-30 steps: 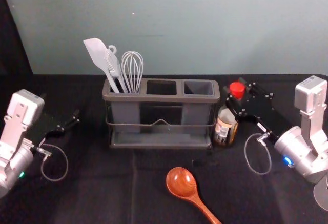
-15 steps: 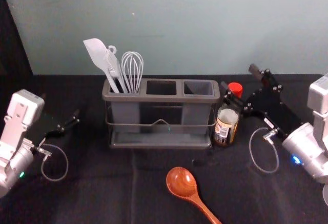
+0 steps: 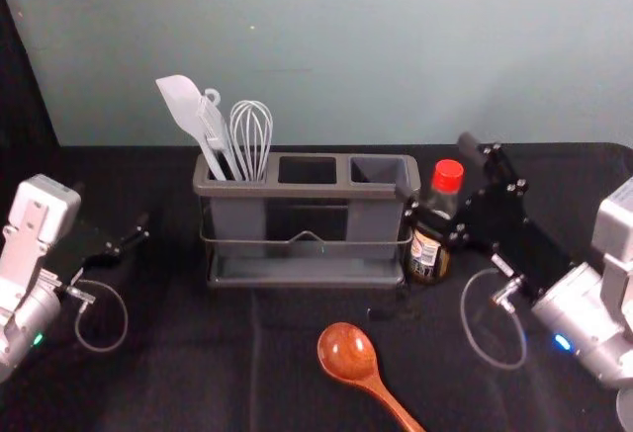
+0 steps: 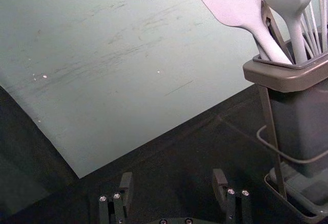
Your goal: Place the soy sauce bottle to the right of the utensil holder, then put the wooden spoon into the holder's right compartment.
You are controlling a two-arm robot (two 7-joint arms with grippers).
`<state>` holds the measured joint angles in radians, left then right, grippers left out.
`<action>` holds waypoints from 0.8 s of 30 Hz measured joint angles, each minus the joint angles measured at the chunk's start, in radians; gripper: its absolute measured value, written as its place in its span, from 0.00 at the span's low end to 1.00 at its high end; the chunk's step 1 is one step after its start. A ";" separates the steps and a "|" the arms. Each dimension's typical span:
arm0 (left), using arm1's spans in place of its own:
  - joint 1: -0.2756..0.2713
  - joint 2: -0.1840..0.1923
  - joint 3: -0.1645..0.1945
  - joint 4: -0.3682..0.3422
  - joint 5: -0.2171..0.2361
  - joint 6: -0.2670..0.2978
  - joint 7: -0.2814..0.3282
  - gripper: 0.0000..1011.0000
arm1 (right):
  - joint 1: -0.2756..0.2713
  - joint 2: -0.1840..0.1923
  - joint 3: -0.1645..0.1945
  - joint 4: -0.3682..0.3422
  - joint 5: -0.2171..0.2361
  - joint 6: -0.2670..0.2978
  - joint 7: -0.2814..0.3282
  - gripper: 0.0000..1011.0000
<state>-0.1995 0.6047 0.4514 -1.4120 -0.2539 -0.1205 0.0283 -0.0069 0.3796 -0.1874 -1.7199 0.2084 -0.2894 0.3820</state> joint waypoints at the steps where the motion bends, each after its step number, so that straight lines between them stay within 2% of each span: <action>1: 0.000 0.000 0.000 0.000 0.000 0.000 0.000 1.00 | -0.004 0.000 -0.003 -0.003 0.001 -0.001 0.003 0.99; 10: 0.000 0.000 0.000 0.000 0.000 0.000 0.000 1.00 | -0.050 -0.015 -0.060 0.003 -0.001 -0.012 0.019 0.99; 11: 0.000 0.000 0.000 0.000 0.000 0.000 0.000 1.00 | -0.058 -0.022 -0.075 0.017 0.000 -0.019 0.022 0.99; 18: 0.000 0.000 0.000 0.000 0.000 0.000 0.000 1.00 | -0.067 -0.044 -0.118 0.077 -0.006 -0.038 0.032 0.99; 24: 0.000 0.000 0.000 0.000 0.000 0.000 0.000 1.00 | -0.065 -0.047 -0.123 0.087 -0.010 -0.042 0.035 0.99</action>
<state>-0.1995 0.6047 0.4514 -1.4120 -0.2539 -0.1205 0.0283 -0.0718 0.3324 -0.3109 -1.6333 0.1983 -0.3318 0.4167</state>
